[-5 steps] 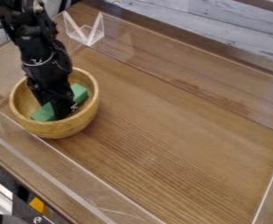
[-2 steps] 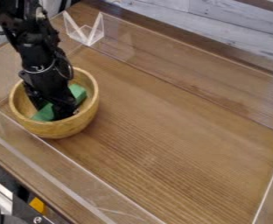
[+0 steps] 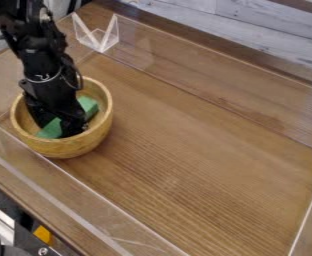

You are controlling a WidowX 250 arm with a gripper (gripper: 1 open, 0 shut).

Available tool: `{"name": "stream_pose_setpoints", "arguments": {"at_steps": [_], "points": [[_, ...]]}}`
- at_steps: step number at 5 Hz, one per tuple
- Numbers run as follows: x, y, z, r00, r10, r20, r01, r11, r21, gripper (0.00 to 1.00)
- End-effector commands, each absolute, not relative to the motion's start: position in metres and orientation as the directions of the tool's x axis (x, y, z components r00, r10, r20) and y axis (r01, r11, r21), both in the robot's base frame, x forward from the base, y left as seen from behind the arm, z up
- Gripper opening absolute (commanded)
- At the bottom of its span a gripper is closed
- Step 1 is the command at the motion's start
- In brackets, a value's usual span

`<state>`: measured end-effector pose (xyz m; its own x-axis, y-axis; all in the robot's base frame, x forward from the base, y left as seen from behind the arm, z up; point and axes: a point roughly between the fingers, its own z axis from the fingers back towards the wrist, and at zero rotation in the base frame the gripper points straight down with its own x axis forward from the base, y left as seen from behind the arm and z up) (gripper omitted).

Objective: Put the green block in the brown bowl

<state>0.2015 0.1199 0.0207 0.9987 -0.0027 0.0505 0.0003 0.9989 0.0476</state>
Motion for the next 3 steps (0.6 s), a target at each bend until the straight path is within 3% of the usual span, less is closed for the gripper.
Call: {"name": "stream_pose_setpoints", "arguments": {"at_steps": [1,2,3], "points": [[0.203,0.117,0.036,0.999,0.034,0.034,-0.035,0.999,0.032,1.00],[0.208,0.116,0.057,0.997,0.064,0.038,-0.065,0.997,0.032,1.00],[0.208,0.110,0.062,0.998,0.045,0.041,-0.046,0.999,0.023,1.00]]}}
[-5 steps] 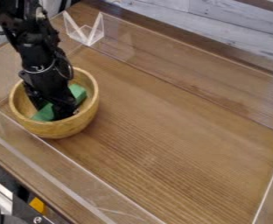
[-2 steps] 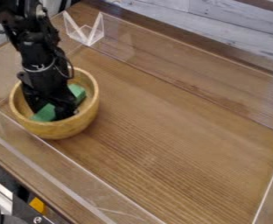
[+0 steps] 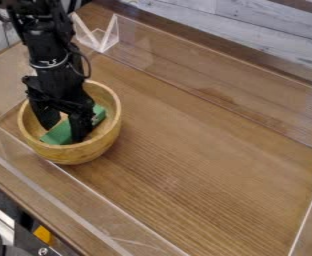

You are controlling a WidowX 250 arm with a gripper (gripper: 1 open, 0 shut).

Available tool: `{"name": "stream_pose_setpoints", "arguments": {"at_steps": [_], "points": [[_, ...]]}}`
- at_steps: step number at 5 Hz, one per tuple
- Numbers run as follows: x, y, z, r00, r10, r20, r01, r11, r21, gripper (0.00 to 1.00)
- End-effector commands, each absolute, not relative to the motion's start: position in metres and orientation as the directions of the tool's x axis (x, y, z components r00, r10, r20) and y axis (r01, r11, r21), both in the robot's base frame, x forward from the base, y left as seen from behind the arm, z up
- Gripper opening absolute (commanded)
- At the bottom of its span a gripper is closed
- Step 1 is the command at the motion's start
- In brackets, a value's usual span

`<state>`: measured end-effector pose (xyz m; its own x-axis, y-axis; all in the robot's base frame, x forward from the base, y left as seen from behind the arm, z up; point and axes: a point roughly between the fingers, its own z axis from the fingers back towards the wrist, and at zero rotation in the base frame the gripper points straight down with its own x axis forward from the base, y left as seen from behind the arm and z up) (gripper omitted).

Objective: Put the green block in the brown bowl

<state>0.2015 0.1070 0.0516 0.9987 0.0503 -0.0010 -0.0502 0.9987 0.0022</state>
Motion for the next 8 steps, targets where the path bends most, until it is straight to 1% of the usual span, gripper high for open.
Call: {"name": "stream_pose_setpoints", "arguments": {"at_steps": [1,2,4,6,8], "points": [[0.211,0.113,0.062,0.999,0.020,0.045,-0.021,1.000,0.016,1.00],[0.214,0.116,0.062,0.999,-0.004,0.047,0.004,1.000,0.008,1.00],[0.211,0.119,0.078,0.998,0.019,0.052,-0.019,1.000,-0.008,1.00],[0.205,0.124,0.079,0.998,0.019,0.053,-0.018,1.000,-0.016,1.00],[0.212,0.124,0.062,0.998,0.019,0.053,-0.018,0.999,-0.027,1.00]]}}
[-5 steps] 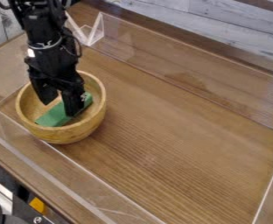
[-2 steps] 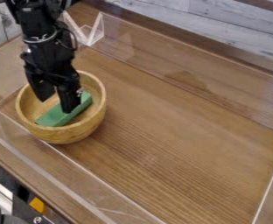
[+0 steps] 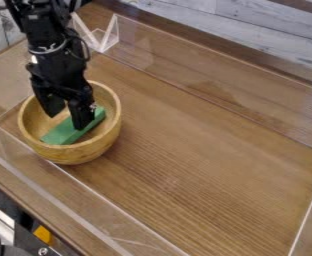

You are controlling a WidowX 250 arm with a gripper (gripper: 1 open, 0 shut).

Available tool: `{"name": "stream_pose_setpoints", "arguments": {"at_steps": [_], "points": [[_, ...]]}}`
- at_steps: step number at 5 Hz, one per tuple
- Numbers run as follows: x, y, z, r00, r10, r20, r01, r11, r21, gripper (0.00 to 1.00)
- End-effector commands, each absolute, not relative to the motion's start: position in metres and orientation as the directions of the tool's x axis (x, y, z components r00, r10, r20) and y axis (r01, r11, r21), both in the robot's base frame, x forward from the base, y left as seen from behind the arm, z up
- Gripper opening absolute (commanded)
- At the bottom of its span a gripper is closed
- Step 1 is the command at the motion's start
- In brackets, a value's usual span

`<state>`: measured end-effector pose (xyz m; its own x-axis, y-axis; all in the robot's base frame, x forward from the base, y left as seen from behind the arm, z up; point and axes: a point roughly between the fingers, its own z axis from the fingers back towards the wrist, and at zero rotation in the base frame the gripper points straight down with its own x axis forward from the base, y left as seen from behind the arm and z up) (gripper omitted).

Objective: Put the green block in the brown bowl

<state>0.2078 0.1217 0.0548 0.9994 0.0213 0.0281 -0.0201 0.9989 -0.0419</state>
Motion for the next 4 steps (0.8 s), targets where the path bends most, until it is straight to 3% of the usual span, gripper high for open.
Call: {"name": "stream_pose_setpoints", "arguments": {"at_steps": [1,4], "points": [[0.215,0.122,0.060,0.998,0.043,0.053,-0.041,0.999,-0.033,1.00],[0.214,0.128,0.050,0.997,-0.048,0.052,0.051,0.997,-0.053,1.00]]}}
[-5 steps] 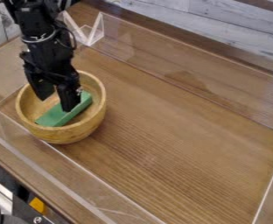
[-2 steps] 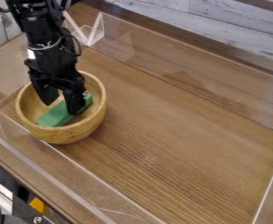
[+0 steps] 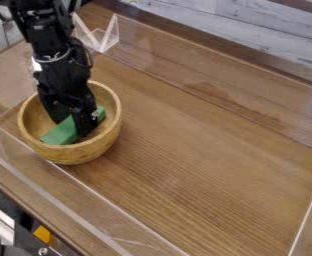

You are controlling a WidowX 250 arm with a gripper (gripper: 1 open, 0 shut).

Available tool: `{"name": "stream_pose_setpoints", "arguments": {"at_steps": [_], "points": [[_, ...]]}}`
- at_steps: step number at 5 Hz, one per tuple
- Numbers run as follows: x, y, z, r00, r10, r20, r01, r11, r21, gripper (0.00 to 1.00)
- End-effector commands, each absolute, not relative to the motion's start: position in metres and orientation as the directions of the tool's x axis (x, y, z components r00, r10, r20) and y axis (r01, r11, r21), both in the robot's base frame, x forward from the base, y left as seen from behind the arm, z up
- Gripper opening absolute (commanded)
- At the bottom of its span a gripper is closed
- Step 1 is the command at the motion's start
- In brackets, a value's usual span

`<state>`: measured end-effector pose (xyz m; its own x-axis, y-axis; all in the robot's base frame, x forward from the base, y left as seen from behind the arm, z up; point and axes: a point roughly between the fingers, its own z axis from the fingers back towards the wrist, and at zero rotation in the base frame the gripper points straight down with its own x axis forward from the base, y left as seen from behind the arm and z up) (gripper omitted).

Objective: Put the green block in the brown bowl

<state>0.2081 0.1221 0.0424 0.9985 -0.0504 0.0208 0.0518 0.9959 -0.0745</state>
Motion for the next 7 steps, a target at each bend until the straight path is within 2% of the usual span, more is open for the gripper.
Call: {"name": "stream_pose_setpoints", "arguments": {"at_steps": [1,2,7], "points": [[0.223,0.127,0.054,0.997,-0.058,0.051,0.061,0.996,-0.060,1.00],[0.232,0.126,0.058,0.996,-0.066,0.053,0.070,0.995,-0.071,1.00],[0.235,0.129,0.064,0.998,-0.016,0.055,0.022,0.993,-0.112,1.00]]}}
